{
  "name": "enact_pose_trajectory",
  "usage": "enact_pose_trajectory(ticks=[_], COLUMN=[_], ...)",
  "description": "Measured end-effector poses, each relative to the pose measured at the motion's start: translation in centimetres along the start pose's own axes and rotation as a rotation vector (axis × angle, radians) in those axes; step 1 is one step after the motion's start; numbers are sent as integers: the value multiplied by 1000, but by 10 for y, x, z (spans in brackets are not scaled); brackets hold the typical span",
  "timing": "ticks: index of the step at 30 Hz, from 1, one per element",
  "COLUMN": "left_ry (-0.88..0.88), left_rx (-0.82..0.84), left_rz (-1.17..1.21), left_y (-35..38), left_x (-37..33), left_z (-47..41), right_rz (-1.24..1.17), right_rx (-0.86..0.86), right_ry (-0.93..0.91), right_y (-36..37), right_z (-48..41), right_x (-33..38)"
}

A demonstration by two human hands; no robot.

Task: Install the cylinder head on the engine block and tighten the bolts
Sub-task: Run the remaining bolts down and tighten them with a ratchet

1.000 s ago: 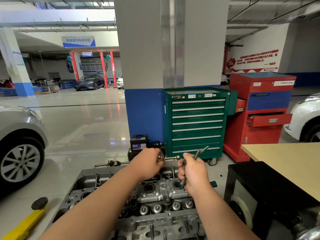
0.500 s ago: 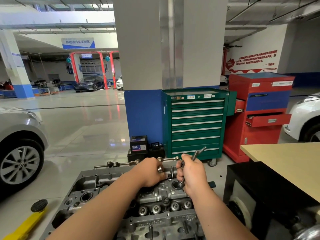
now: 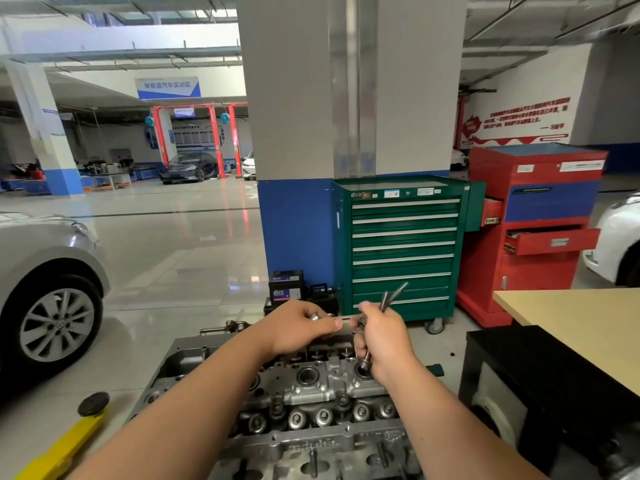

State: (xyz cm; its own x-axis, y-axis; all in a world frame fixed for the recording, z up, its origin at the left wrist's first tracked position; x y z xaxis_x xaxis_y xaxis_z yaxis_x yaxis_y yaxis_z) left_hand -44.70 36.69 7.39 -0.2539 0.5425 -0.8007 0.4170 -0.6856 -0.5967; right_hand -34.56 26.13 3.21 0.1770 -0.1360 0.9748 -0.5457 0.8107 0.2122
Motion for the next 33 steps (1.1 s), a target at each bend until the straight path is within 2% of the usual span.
enact_pose_trajectory(ticks=[2, 7, 9, 12, 15, 18, 21, 23, 25, 28, 33], left_ry=[36, 81, 90, 22, -62, -101, -88, -71, -25, 6, -15], left_rx=[26, -167, -165, -142, -167, -240, -410, -565, -648, -580, -609], left_rz=[51, 146, 197, 382, 673, 768, 659, 526, 286, -143, -270], left_y=[-1, -29, -36, -43, -45, -57, -84, -106, -123, -124, -130], left_x=[-8, -9, -6, 4, 8, 11, 18, 24, 25, 25, 41], left_z=[9, 21, 28, 35, 39, 42, 50, 58, 64, 66, 66], right_rz=[46, 251, 316, 338, 344, 452, 545, 603, 556, 374, 386], right_rx=[20, 146, 182, 215, 238, 265, 377, 321, 204, 137, 184], right_ry=[-34, -223, -257, -292, -294, -258, -269, -285, -224, -100, -116], right_y=[18, 63, 71, 80, 85, 90, 98, 90, 74, 58, 60], right_z=[-1, 9, 13, 16, 17, 18, 22, 18, 9, 1, 5], right_x=[13, 35, 37, 39, 38, 30, 18, 11, 1, -12, -16])
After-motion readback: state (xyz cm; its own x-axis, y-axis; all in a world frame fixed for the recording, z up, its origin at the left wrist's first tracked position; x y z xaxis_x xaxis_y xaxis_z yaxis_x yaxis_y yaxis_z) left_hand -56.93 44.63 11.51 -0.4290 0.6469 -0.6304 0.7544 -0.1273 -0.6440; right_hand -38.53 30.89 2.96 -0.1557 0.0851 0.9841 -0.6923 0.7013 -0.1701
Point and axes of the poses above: each hand's wrist, its own z-axis away from the middle knuckle, its own y-axis out of the palm, x = y × z, the point moved 7 cm from there along -z, towards the middle knuckle, and after that the axes turned 6 degrees about z, right-handed, at the moved point
